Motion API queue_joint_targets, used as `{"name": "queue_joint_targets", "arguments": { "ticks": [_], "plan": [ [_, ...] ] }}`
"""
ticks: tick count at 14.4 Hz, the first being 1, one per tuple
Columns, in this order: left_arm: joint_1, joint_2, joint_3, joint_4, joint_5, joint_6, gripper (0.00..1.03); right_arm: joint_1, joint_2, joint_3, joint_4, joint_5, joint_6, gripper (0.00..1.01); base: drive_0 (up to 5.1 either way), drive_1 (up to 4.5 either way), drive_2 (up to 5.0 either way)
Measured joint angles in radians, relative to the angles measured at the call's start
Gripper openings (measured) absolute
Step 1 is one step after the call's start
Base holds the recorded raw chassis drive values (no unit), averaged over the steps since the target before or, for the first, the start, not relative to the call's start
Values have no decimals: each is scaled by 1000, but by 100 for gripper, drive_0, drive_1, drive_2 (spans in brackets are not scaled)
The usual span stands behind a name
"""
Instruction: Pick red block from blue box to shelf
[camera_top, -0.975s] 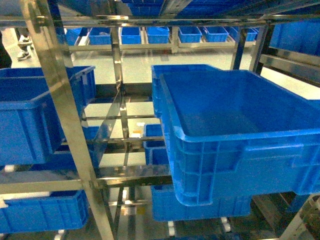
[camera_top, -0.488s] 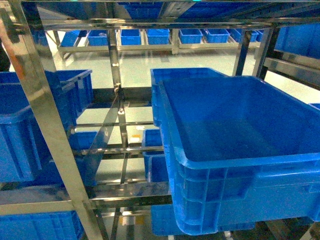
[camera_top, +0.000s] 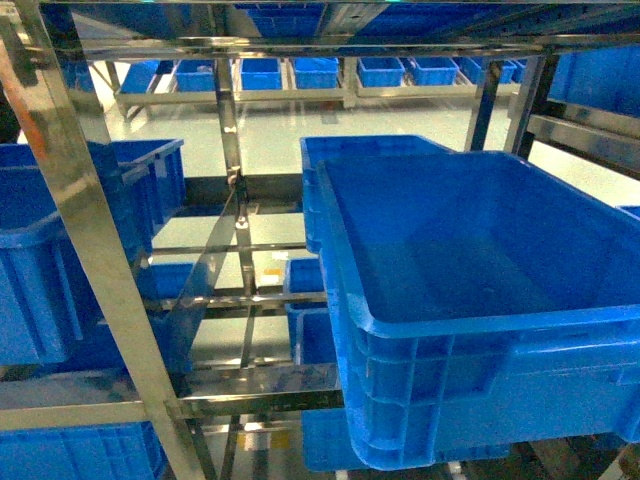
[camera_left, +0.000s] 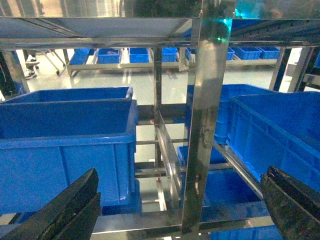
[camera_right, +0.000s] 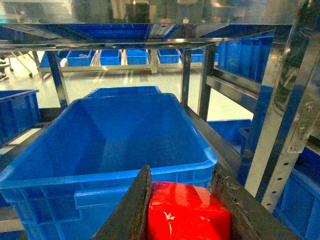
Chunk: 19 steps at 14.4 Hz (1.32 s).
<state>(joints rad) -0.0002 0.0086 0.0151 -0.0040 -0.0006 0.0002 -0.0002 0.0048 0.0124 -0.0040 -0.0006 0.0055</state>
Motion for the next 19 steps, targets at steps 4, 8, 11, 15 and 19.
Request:
{"name": "queue_joint_targets", "arguments": {
  "ticks": [4, 8, 11, 15, 19],
  "plan": [
    [0, 0, 0, 0, 0, 0, 98, 0, 0, 0, 0, 0, 0, 29, -279, 505, -207],
    [0, 0, 0, 0, 0, 0, 98, 0, 0, 0, 0, 0, 0, 29, 0, 0, 0],
    [0, 0, 0, 0, 0, 0, 98, 0, 0, 0, 0, 0, 0, 29, 0, 0, 0],
    [0, 0, 0, 0, 0, 0, 98, 0, 0, 0, 0, 0, 0, 29, 0, 0, 0],
    [0, 0, 0, 1, 0, 0, 98, 35, 258, 76, -72, 15, -87, 29, 0, 0, 0]
  ]
}}
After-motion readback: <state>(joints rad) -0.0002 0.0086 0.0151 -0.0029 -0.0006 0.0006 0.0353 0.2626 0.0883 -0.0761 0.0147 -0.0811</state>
